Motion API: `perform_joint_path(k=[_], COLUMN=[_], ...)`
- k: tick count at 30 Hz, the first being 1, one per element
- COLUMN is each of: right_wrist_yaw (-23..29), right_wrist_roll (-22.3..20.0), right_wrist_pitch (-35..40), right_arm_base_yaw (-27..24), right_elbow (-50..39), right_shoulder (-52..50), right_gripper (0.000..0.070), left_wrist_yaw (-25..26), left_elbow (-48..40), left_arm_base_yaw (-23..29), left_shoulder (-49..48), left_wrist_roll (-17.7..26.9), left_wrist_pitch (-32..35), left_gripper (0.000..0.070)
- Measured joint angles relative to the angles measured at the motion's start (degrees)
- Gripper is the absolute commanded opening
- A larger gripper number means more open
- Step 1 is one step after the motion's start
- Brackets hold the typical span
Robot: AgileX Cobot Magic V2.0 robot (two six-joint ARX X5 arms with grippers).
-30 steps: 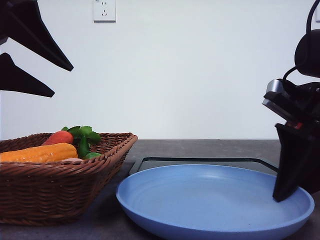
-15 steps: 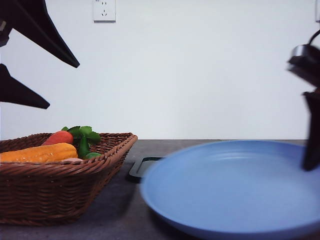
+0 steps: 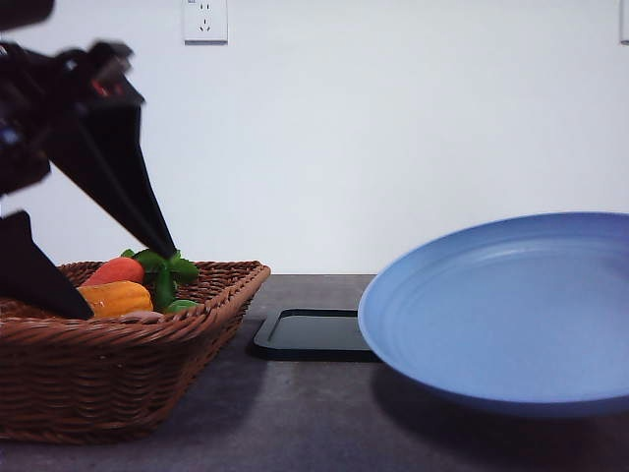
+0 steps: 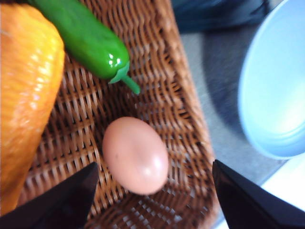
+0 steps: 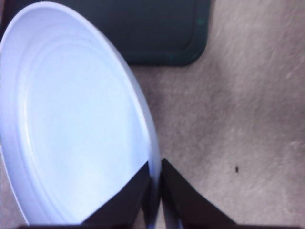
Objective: Transfer egg from basket to plate and serve
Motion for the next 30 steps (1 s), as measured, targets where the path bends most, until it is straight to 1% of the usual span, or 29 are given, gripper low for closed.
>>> perform_joint_path(k=[8, 10, 13, 18, 21, 25, 30], right_wrist_yaw=[0.35, 0.35, 0.35, 0.64, 0.67, 0.68, 0.68], right_wrist_roll=[-0.01, -0.02, -0.02, -0.37, -0.79, -1.07, -1.09], right_wrist_pitch=[0.09, 0.10, 0.07, 0.10, 0.10, 0.10, 0.10], right_arm_base_yaw=[-0.05, -0.05, -0.05, -0.05, -0.05, -0.05, -0.05], right_elbow=[0.00, 0.00, 0.00, 0.00, 0.00, 0.00, 0.00], right_shoulder=[-0.36, -0.36, -0.36, -0.36, -0.36, -0.36, -0.36], right_gripper=[0.0000, 0.0000, 0.0000, 0.0000, 0.0000, 0.0000, 0.0000], left_wrist_yaw=[-0.05, -0.05, -0.03, -0.54, -0.53, -0.49, -0.48], left_elbow=[0.00, 0.00, 0.04, 0.07, 0.07, 0.07, 0.07], left_arm_base_yaw=[-0.78, -0.79, -0.81, -0.74, -0.76, -0.76, -0.76], left_shoulder=[7.18, 8.45, 9.29, 9.83, 9.97, 9.97, 9.97], left_wrist_roll=[0.00, 0.00, 0.00, 0.04, 0.02, 0.04, 0.14], left_wrist_pitch=[3.81, 4.17, 4.38, 4.39, 4.40, 4.40, 4.38], left_gripper=[0.0490, 0.0477, 0.0417, 0.0282, 0.0224, 0.0171, 0.0153])
